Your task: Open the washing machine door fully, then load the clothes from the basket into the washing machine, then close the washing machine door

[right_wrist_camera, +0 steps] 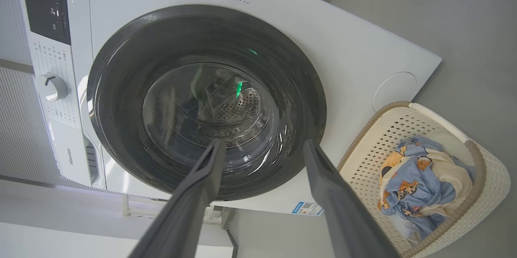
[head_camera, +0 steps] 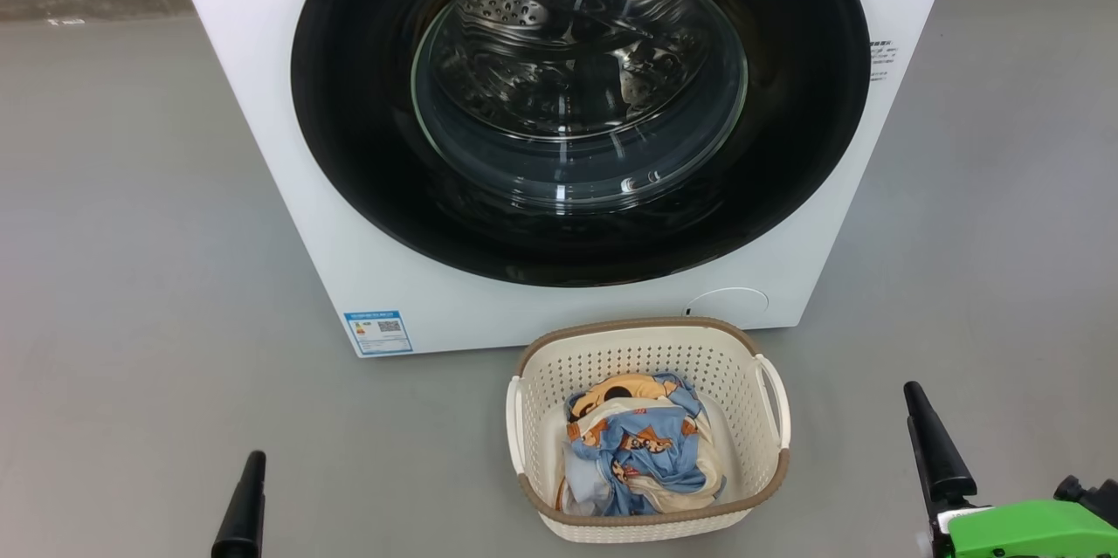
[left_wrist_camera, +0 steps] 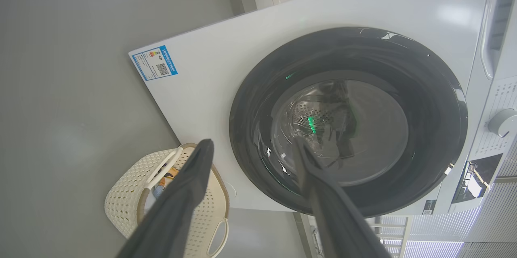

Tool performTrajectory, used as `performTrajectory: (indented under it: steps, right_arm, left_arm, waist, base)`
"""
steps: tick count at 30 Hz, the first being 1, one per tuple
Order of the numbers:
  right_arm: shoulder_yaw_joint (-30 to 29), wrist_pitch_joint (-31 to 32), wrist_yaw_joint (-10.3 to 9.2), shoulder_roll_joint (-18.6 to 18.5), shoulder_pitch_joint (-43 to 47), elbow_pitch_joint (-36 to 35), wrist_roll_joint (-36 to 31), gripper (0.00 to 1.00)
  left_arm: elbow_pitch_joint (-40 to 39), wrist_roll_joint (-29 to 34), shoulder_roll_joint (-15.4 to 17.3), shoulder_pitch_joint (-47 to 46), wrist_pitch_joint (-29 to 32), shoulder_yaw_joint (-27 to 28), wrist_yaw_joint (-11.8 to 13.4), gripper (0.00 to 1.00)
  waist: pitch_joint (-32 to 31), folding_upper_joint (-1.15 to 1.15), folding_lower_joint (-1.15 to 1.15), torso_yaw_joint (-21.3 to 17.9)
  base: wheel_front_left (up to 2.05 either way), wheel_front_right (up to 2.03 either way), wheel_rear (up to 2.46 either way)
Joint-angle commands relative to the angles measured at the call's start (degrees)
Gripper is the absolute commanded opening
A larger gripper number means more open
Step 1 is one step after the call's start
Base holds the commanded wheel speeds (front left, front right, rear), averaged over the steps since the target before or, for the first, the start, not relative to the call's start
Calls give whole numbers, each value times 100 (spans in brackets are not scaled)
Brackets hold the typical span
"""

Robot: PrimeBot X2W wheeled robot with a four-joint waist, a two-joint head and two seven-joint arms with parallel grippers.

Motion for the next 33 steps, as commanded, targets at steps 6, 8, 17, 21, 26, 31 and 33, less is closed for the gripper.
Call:
performTrajectory:
  steps: [6,8,17,21,26,31,33]
  right_arm:
    - [195,-145,3,-168,-167,-296,-646,100]
    - [244,-178,4,-197,-176,-330,-832,100]
    - [408,-329,4,-323,-231,-456,-1747,100]
    - [471,-396,5,-378,-232,-497,-2110,100]
    - [546,-480,5,-442,-228,-520,-2546,100]
    - [601,-564,5,-495,-220,-537,-2956,100]
    - [629,-597,6,-517,-220,-545,-3105,100]
  left_arm:
    - [-350,540,109,-65,-144,106,-33,100]
    - [-391,714,112,-52,-178,120,-34,100]
    - [-554,1673,125,30,-330,112,19,100]
    - [-626,2033,131,61,-397,100,53,100]
    - [-716,2523,138,92,-481,96,102,100]
    - [-823,3036,145,136,-566,64,177,100]
    - [-863,3218,148,155,-600,49,212,100]
  waist:
    - [7,0,-1,8]
    - [11,0,-1,10]
    - [22,0,-1,7]
    - [25,0,-1,12]
    - [27,0,-1,11]
    - [29,0,-1,2]
    - [30,0,-1,-3]
  base:
    - [0,0,0]
    - [0,0,0]
    - [0,0,0]
    - [0,0,0]
    - [0,0,0]
    - [0,0,0]
    - [0,0,0]
